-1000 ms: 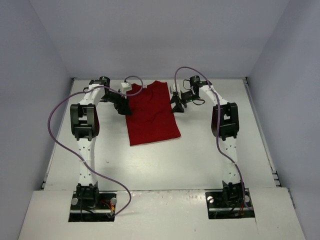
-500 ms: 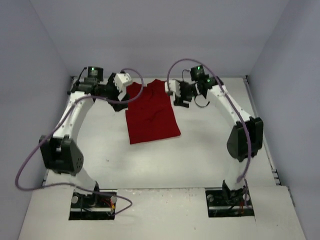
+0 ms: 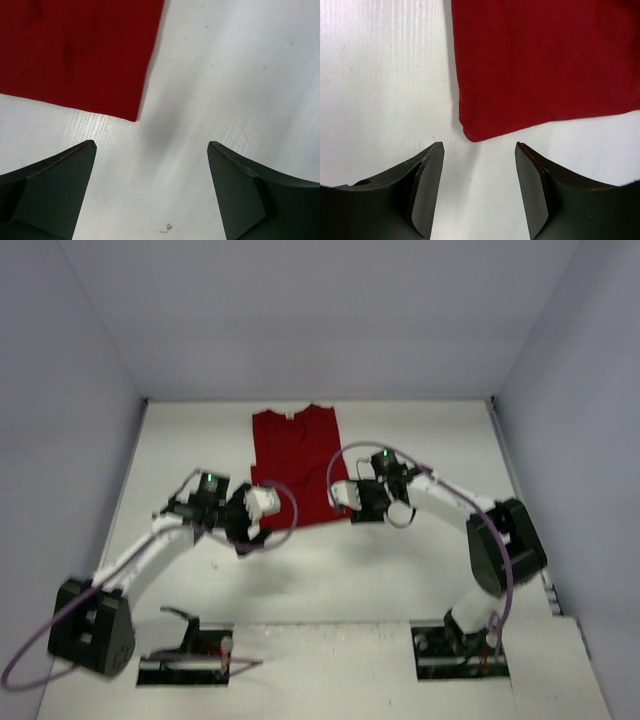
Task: Fold and stack the t-shirts
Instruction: Fold the folded rectangular tshirt in 1/3 of the way, then grab one side of the 2/3 rectangular tshirt with both arms
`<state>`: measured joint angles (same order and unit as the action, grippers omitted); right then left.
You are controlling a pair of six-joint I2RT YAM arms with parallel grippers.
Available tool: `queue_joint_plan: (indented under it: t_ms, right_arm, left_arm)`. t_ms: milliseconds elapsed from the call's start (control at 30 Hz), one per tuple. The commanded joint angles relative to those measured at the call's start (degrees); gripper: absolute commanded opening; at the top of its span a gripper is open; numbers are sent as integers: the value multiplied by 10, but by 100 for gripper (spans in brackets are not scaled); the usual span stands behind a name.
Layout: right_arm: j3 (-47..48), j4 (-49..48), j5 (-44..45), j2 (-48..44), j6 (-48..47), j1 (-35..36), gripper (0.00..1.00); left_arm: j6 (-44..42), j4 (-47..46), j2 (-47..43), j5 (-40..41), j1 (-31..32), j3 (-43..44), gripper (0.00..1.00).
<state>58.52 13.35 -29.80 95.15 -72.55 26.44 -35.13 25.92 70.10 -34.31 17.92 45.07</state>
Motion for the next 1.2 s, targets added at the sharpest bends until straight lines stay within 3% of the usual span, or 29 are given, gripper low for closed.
queue_joint_plan:
  t_ms: [0,233,633,933,1167]
  right_arm:
    - [-26,-118,-30,-55,-51,1,57]
    - [-53,-126,-73,-33,-141,0,59]
    - [-51,-123,-116,11,-246,-19,57]
    - [-57,-117,-129,21,-272,-31,43]
    - [-78,-102,-131,4,-291,-35,42]
  left_arm:
    - [-50,-148,-85,46,37,-61,91]
    - [-93,-115,0,11,54,-44,90]
    - [-157,-183,90,9,32,-40,72]
    - [-159,-157,134,-4,7,9,58]
    - [-167,-126,148,-6,4,25,49]
